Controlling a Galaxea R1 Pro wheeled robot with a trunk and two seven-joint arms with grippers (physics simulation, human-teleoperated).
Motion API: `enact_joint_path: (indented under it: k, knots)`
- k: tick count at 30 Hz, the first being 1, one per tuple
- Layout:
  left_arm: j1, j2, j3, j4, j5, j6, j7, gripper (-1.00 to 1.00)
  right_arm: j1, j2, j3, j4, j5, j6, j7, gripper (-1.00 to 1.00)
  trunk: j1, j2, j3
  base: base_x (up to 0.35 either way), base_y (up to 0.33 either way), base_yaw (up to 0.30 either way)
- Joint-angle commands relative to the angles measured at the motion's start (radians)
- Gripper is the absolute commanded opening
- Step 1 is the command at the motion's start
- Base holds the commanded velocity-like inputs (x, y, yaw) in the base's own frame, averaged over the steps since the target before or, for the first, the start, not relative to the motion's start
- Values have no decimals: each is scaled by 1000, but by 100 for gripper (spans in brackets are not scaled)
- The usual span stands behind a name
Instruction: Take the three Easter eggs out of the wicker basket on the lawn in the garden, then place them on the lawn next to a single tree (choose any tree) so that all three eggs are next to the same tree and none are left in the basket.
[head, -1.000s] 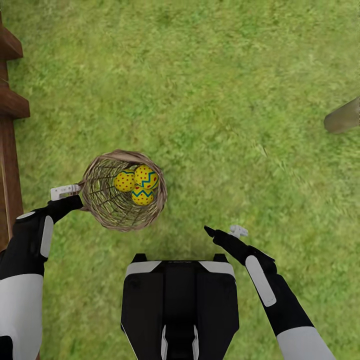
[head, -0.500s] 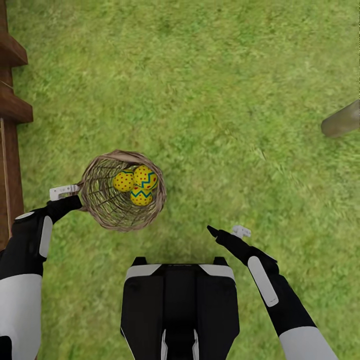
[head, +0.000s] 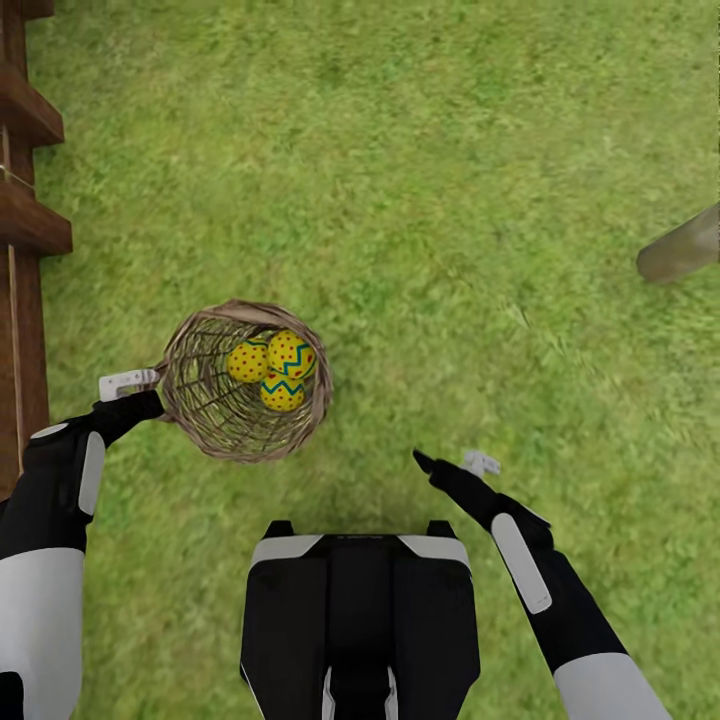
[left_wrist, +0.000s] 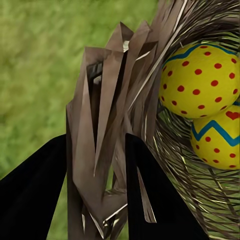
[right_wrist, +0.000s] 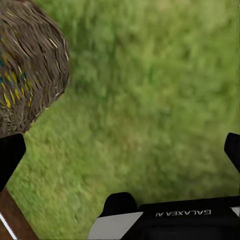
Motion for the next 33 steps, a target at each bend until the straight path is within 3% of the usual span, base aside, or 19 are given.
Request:
enact_joint_path:
  k: [1, 26, 31, 33]
  knots:
    - [-1, -2, 1, -1, 7, 7, -7, -100, 0, 0, 3, -1, -3, -13, 1, 100, 1, -2, 1, 0, 0, 0]
    - [-1, -7, -3, -1, 5, 10, -5, -100, 0, -1, 2, 0, -4, -27, 0, 100, 1, -2, 34, 0, 0, 0]
    - [-1, 2, 2, 1, 6, 73, -5, -100, 0, -17, -4, -10, -10, -12, 7, 100, 1, -2, 34, 0, 0, 0]
    - [1, 1, 1, 3, 6, 92, -5, -100, 39, -31, -21, -18, -16, -9, 10, 100, 1, -2, 34, 0, 0, 0]
